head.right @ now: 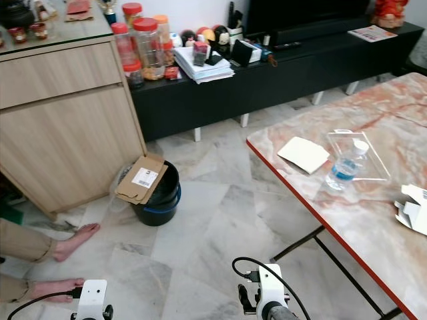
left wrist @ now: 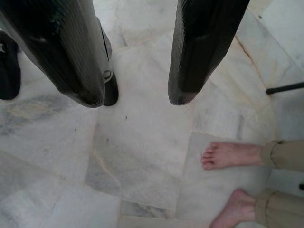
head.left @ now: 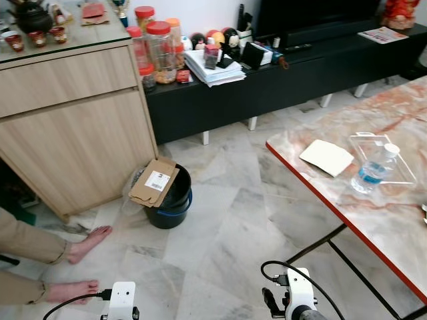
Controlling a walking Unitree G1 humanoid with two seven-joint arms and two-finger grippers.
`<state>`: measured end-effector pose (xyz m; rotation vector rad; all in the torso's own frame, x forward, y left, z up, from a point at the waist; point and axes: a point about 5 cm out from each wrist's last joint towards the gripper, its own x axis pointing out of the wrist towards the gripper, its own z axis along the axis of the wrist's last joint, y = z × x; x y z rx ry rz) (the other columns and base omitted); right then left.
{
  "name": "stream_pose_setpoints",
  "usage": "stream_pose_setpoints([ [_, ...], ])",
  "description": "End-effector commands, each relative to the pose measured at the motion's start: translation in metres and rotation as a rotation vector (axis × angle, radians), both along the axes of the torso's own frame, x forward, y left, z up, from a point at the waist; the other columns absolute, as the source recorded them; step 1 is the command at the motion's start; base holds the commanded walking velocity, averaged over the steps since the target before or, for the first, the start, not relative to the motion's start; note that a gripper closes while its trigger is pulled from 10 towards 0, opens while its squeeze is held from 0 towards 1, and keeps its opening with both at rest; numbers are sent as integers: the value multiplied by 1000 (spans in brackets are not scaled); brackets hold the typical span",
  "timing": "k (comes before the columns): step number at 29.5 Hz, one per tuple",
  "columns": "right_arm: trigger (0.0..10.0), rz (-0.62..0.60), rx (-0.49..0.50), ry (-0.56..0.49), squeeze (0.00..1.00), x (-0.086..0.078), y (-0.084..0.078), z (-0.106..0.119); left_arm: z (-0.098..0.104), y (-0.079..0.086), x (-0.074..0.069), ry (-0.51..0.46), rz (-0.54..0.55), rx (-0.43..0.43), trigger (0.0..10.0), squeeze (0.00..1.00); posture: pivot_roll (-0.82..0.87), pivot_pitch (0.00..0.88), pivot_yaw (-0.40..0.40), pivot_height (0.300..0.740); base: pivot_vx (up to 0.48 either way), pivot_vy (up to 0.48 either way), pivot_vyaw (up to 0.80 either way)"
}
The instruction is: Picking trash to rubbish bin
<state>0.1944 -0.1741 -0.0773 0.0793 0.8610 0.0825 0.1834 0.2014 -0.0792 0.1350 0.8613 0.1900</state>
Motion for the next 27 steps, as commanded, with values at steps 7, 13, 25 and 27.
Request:
stream_pose_setpoints([
  [7, 10000, -11, 0, 1, 0, 1, 1, 0, -1, 4, -3, 9, 11, 0, 10000, 0, 16, 57, -6, 740, 0, 0, -800],
  [13, 10000, -13, -2, 3, 0, 1, 1, 0, -1, 5, -3, 10, 14, -1, 10000, 0, 18, 55, -5, 740, 0, 442, -800],
  [25, 10000, -5, -8, 13, 0, -2, 2, -2, -2, 5, -5, 23, -10, 15, 10000, 0, 16, 45, -3, 740, 0, 0, -800],
  [27, 10000, -4, -9, 13, 0, -2, 1, -2, -2, 5, -5, 24, -13, 15, 10000, 0, 15, 44, -3, 740, 0, 0, -800],
])
